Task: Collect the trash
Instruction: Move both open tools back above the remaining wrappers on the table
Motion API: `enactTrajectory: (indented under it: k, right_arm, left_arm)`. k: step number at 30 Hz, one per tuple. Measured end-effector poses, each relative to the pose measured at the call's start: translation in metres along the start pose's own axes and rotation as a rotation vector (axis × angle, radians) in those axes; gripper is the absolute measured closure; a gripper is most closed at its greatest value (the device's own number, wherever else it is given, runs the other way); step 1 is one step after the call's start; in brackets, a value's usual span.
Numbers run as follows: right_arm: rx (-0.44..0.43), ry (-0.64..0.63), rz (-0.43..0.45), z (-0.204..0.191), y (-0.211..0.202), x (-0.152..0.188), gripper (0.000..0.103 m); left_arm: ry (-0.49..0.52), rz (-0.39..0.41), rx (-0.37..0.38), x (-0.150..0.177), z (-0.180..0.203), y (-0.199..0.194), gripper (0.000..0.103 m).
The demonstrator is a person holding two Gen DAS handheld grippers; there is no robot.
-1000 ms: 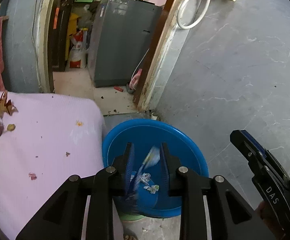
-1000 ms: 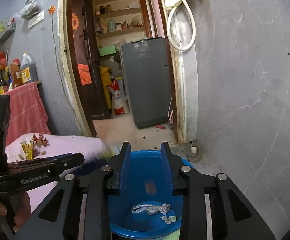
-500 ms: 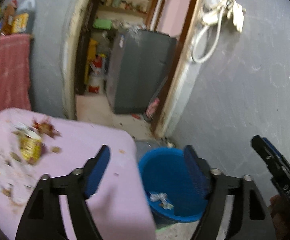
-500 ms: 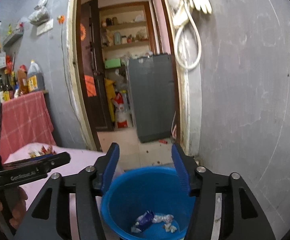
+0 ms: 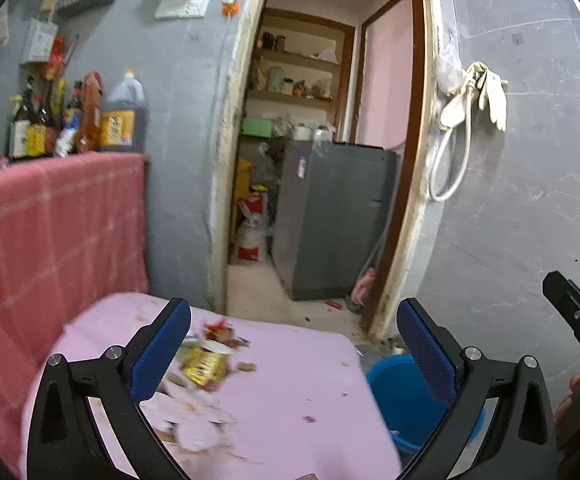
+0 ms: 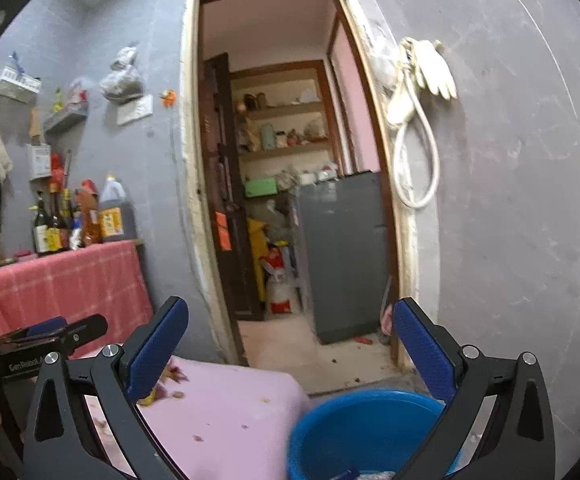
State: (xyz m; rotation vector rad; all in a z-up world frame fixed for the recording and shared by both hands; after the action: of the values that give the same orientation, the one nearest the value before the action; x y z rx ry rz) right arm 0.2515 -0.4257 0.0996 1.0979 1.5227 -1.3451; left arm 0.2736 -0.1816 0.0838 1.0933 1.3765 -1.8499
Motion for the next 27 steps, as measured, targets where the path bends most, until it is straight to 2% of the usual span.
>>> enactTrajectory:
  k: [6, 13, 21, 27]
  right_arm:
    - [-0.053, -0.027, 0.050, -0.043, -0.007, -0.007, 0.000]
    - [-0.097, -0.042, 0.060, -0.088, -0.005, -0.007, 0.000]
    - [-0.130, -0.074, 0.063, -0.128, 0.009, 0.008, 0.000]
    - [-0.170, -0.113, 0.064, -0.150, 0.028, 0.019, 0.000]
  left_arm:
    - [-0.008, 0.053, -0.058, 0.001, -0.032, -0.028, 0.002]
    - [-0.048, 0.076, -0.106, 0.006, -0.082, -0.047, 0.002]
    - [-0.051, 0.077, -0.196, 0.021, -0.132, -0.047, 0.001]
    - [-0.023, 0.049, -0.240, 0.039, -0.155, -0.031, 0.001]
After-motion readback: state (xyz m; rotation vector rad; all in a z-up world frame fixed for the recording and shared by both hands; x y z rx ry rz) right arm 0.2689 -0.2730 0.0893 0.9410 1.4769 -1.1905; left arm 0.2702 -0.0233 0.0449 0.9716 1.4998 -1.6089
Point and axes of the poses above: each gripper's, at about its wrist camera, not at the fingertips, and y roughly the way its jaws point, z to its right, x to its underside, the point moved 8 cm from there along y, roughly the way its jaws point, and after that the axes turned 12 degrees about -z, right-handed, at the moved point
